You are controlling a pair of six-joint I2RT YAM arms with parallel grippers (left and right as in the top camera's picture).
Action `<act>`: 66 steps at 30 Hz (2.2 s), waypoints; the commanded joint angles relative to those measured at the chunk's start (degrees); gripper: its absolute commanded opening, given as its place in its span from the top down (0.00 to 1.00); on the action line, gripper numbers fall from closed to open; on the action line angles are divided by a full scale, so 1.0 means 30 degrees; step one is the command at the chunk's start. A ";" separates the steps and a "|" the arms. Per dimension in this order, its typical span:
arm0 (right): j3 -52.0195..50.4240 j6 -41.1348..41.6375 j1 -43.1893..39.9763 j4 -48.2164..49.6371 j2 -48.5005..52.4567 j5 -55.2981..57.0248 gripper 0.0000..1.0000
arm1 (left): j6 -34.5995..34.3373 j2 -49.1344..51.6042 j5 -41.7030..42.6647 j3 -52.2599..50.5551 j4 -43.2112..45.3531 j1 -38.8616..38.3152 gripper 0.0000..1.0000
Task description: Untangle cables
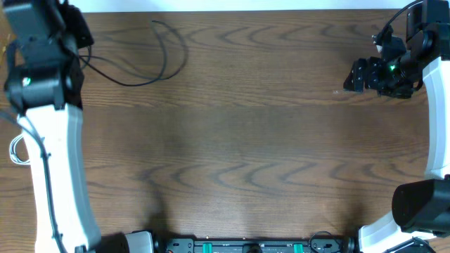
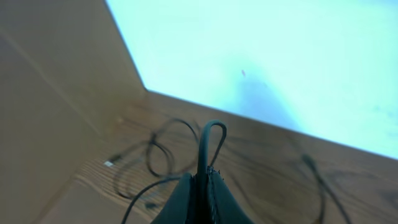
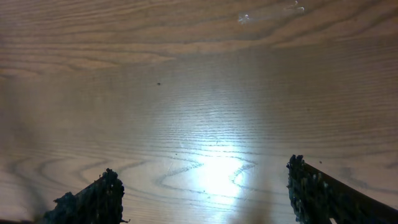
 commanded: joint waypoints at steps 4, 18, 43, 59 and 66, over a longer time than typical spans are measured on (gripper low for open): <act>-0.0036 -0.0262 -0.0029 0.0080 0.0051 -0.0350 0.16 | 0.1887 -0.2120 -0.3796 0.0474 0.0007 0.0102 0.93; -0.0036 -0.0262 -0.0029 0.0131 0.0051 -0.0765 0.16 | 0.4000 -0.1617 -0.6914 0.0466 -0.0670 0.0102 0.93; -0.0036 -0.0270 0.0117 0.0160 0.0051 -0.0765 0.16 | 0.1464 0.9231 0.1814 0.0342 -0.4772 0.0044 0.92; -0.0044 -0.0277 0.0131 0.0306 0.0051 -0.0750 0.16 | 0.0539 1.0550 0.4408 0.0386 -0.4903 0.0066 0.36; -0.0044 -0.0277 0.0131 0.0379 0.0051 -0.0750 0.15 | 0.0554 0.6849 0.4415 0.0379 -0.4940 0.0066 0.36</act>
